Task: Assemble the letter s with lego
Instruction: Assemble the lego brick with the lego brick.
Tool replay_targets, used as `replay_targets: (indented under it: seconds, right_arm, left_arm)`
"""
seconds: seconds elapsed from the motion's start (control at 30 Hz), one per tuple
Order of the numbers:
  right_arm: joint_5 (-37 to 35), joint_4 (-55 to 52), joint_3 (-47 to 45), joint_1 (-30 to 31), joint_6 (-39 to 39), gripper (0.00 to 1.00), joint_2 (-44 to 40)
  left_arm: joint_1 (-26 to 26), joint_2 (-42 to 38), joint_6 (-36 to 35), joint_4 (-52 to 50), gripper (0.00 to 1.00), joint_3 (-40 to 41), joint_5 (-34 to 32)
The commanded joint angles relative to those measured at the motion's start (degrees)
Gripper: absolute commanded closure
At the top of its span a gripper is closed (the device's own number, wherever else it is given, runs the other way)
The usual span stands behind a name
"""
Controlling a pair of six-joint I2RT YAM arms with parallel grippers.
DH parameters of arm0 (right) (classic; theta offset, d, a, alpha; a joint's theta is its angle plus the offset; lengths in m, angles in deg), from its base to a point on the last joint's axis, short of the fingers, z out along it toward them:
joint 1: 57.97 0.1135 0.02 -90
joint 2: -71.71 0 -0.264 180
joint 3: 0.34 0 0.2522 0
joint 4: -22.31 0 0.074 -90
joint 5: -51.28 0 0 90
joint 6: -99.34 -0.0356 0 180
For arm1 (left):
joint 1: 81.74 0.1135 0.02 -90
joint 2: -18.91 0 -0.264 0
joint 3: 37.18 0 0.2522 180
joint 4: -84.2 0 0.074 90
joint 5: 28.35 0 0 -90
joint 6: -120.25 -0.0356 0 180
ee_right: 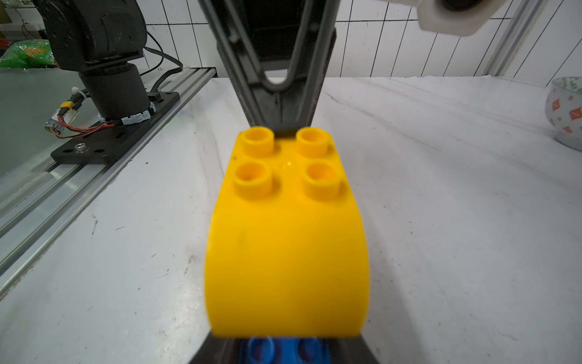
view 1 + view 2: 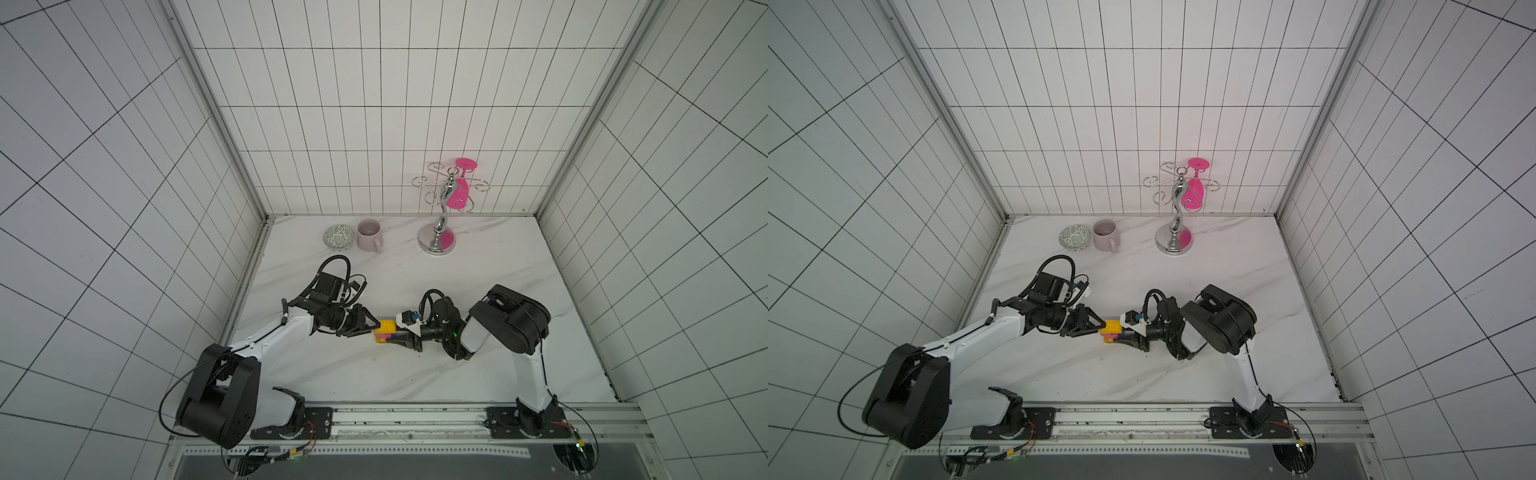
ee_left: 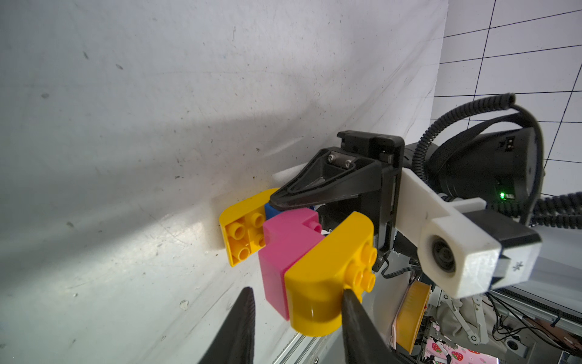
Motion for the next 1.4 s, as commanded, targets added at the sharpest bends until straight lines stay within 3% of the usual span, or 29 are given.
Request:
replay_targets:
  seconds: [0.0, 0.07, 0.13, 0.17, 0.7, 1.17, 1.23, 1.37]
  right_arm:
    - [-1.3, 1.1, -0.5, -0.7, 0.1, 0.81, 0.8]
    - [-1.3, 1.2, -0.5, -0.8, 0.2, 0.8, 0.8]
    - [-1.3, 1.3, -0.6, -0.8, 0.2, 0.8, 0.7]
    - [-1.3, 1.3, -0.6, -0.8, 0.2, 0.8, 0.8]
    - [-1.6, 1.3, -0.8, -0.9, 0.7, 0.79, 1.0]
    - [-6.4, -2.2, -4.3, -3.2, 4.0, 0.79, -1.2]
    - [-6.5, -2.1, -4.6, -3.4, 3.7, 0.73, -1.4]
    - [-6.8, -2.0, -5.0, -3.3, 3.4, 0.47, -2.2]
  left_arm:
    - [-0.2, 0.7, -0.6, -0.1, 0.65, -0.2, -2.1]
    - [-0.2, 0.7, -0.6, 0.0, 0.64, -0.2, -1.9]
    - [-0.2, -0.3, -0.4, 0.2, 0.5, -0.1, -1.8]
    - [-0.2, -0.9, -0.3, 0.6, 0.47, 0.0, -1.8]
    - [2.5, -6.0, 6.8, 9.9, 0.43, 5.1, 1.3]
    - [4.9, -12.2, 5.7, 9.8, 0.41, 4.4, -5.0]
    - [4.9, -11.9, 5.4, 9.7, 0.41, 3.8, -4.8]
    - [5.1, -10.9, 4.2, 8.3, 0.41, 1.8, -4.4]
